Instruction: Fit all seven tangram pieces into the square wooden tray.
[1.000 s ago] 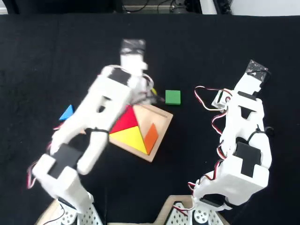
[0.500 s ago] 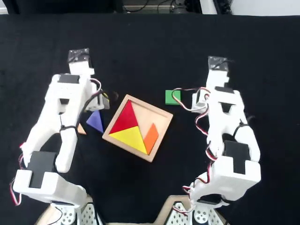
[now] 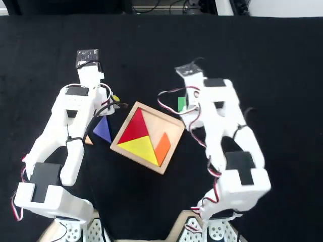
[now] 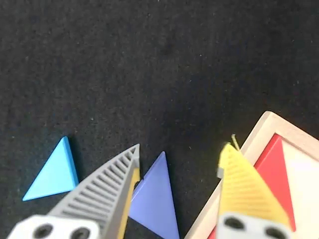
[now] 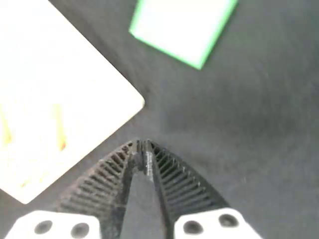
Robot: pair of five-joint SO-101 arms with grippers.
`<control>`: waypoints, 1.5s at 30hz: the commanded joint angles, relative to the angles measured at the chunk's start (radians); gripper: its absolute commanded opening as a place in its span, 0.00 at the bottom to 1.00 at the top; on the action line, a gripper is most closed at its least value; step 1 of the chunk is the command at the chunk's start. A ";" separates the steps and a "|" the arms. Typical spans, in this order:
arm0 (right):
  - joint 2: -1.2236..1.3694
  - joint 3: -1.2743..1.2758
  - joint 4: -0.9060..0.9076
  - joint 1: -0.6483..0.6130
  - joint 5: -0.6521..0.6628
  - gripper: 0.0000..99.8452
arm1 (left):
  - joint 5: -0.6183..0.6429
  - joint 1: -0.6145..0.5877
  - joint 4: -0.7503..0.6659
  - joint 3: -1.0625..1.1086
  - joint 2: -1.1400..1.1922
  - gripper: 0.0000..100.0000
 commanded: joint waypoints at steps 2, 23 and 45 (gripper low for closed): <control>0.142 -0.127 0.017 -0.014 0.005 0.01 | 0.000 -0.065 -0.014 -0.010 -0.031 0.10; 0.286 -0.390 0.015 -0.143 0.012 0.01 | 0.224 -0.291 -0.183 0.031 -0.031 0.06; 0.329 -0.972 0.517 -0.057 0.060 0.01 | 0.324 -0.358 -0.284 0.024 0.072 0.06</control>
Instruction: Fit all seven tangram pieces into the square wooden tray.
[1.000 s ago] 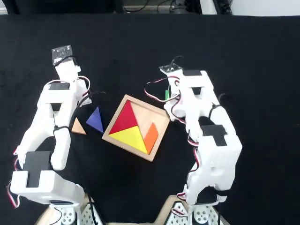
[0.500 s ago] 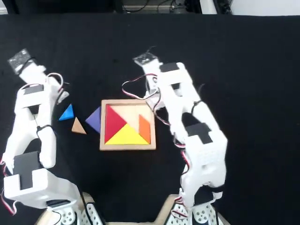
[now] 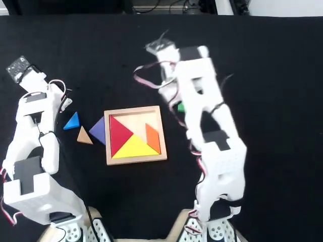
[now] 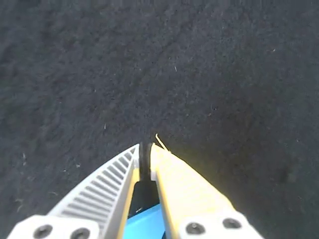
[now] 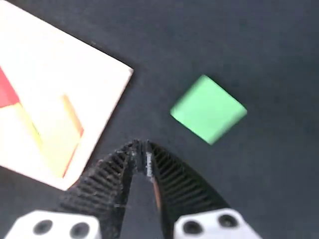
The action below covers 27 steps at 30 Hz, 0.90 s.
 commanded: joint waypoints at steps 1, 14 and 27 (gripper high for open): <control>-0.008 -0.162 0.097 0.074 -0.029 0.01 | 0.006 -0.010 -0.020 -0.013 -0.009 0.06; -0.361 0.176 0.040 0.118 -0.101 0.01 | 0.006 -0.005 -0.025 -0.015 -0.008 0.06; -0.493 1.113 -0.961 0.172 -0.132 0.01 | 0.005 -0.004 -0.026 -0.016 0.000 0.06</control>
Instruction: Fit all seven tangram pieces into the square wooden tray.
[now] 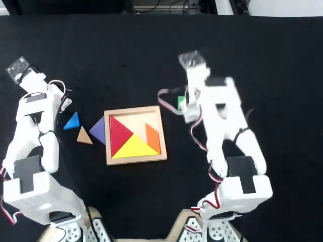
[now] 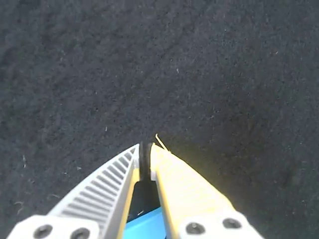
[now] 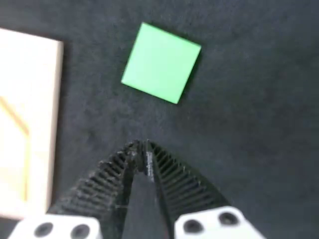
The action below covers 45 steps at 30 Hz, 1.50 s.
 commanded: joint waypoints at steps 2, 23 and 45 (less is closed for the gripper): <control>-0.073 0.171 -0.308 0.077 -0.029 0.01 | 0.005 -0.001 -0.017 -0.016 -0.008 0.06; -0.096 0.191 -0.322 0.089 -0.104 0.01 | 0.003 0.019 -0.017 -0.012 -0.008 0.06; -0.096 0.191 -0.321 0.086 -0.104 0.01 | 0.003 0.019 -0.017 -0.010 -0.006 0.06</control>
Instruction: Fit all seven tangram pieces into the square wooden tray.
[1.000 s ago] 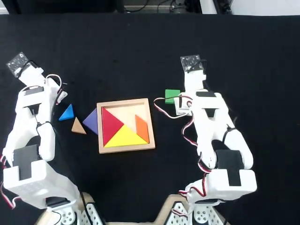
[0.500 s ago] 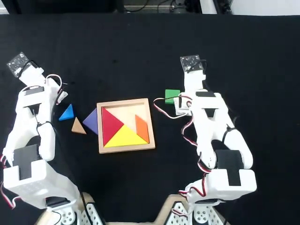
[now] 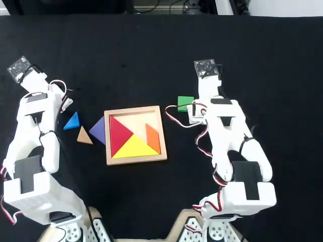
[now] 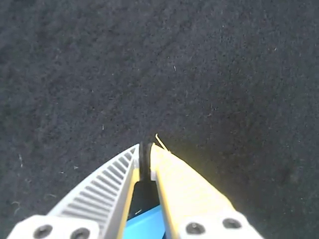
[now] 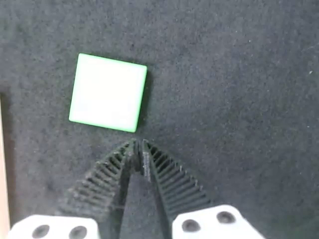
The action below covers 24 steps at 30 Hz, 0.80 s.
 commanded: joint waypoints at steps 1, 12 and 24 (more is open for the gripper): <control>-0.042 0.001 -0.014 0.014 -0.006 0.01 | 0.003 0.013 -0.017 -0.008 -0.006 0.06; -0.042 0.012 -0.018 0.014 -0.006 0.01 | 0.003 0.013 -0.017 -0.008 -0.006 0.06; -0.042 0.016 -0.066 0.014 -0.006 0.01 | 0.000 0.005 -0.008 -0.007 -0.015 0.06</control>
